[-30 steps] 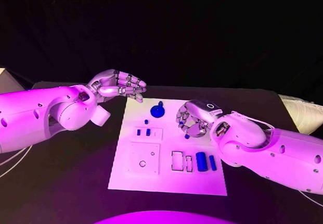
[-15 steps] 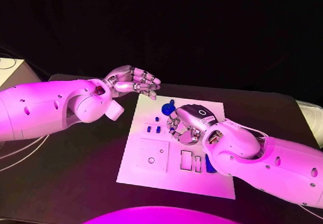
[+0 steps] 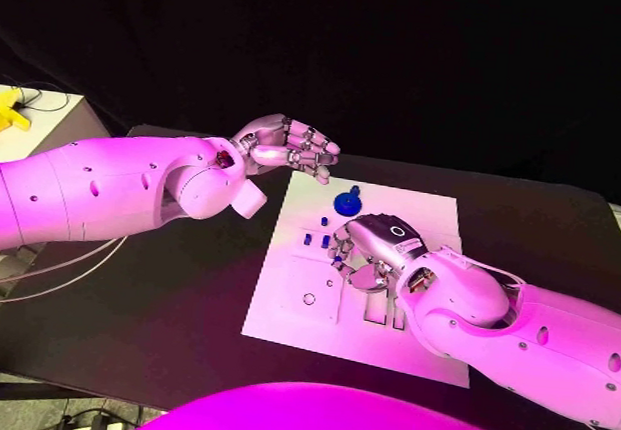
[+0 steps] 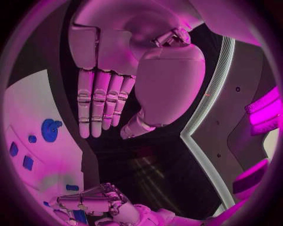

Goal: Assemble the parts on the task board

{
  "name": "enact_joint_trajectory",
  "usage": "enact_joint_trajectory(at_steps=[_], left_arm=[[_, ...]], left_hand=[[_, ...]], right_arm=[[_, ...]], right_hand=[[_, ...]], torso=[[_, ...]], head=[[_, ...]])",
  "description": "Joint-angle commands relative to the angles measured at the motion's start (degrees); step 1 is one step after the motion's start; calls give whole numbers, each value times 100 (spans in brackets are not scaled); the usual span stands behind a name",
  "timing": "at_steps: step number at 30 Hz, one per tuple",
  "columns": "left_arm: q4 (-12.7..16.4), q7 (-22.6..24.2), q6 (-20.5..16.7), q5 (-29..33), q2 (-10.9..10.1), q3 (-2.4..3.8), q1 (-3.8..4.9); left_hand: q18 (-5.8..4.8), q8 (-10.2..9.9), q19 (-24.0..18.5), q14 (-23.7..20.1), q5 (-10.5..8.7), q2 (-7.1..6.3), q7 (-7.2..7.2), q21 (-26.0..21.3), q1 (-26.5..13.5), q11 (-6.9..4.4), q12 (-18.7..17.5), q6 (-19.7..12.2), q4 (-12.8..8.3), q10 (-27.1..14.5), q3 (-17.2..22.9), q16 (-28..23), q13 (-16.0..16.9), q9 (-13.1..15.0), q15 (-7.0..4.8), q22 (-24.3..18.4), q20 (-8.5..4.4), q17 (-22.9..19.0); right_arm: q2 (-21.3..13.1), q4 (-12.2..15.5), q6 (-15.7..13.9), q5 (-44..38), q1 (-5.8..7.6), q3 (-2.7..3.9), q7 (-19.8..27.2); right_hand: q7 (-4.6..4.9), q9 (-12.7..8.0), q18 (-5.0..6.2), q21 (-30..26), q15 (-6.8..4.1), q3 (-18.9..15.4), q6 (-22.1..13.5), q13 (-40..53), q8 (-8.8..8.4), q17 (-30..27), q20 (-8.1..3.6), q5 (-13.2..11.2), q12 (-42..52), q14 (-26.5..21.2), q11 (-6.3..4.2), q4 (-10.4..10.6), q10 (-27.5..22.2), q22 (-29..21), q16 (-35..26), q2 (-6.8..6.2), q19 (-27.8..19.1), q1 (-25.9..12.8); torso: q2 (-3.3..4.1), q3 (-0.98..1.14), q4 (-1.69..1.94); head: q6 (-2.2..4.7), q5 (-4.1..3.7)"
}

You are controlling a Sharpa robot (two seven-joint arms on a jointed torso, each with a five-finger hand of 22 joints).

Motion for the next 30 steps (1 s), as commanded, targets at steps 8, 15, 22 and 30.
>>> enact_joint_trajectory(at_steps=[8,15,22,30], left_arm=[[-11,86,132,26,39,2,0],[-15,85,135,26,38,2,0],[-24,83,136,26,41,2,-1],[-33,79,138,25,42,2,-1]], left_hand=[[18,-12,-45,-56,2,31,127,4,-19,-11,23,-37,6,-40,-31,36,7,-7,3,8,-4,7],[18,-12,-45,-56,2,31,127,4,-19,-11,23,-37,6,-40,-31,36,7,-7,3,8,-4,7],[18,-12,-45,-56,2,31,127,4,-19,-11,23,-37,6,-40,-31,36,7,-7,3,8,-4,7],[20,-9,-48,-64,3,31,127,4,-18,-10,37,-40,7,-49,-37,41,8,-9,4,11,-2,18]], right_arm=[[-1,-27,-63,-157,-164,-5,61],[-36,-48,-114,-177,-216,-12,65],[-34,-96,-156,-184,-281,-19,80],[-6,-146,-168,-184,-338,-28,94]], right_hand=[[4,6,-59,-24,-41,3,21,76,13,-13,-3,42,14,177,-166,-35,217,-17,-22,151,9,90],[7,9,-62,-12,-40,8,16,79,13,-15,-3,44,10,175,-165,-41,217,-6,-25,153,14,92],[7,10,-66,7,-40,9,15,81,14,-25,-4,45,10,172,-165,-43,218,11,-32,154,23,93],[8,13,-65,2,-40,9,14,84,15,-32,-4,45,8,170,-164,-48,220,7,-37,152,21,92]], torso=[[-1,0,-5],[1,-6,-3],[0,-2,1],[0,-5,1]], head=[[-2,308],[-2,352],[-2,393],[-2,393]])
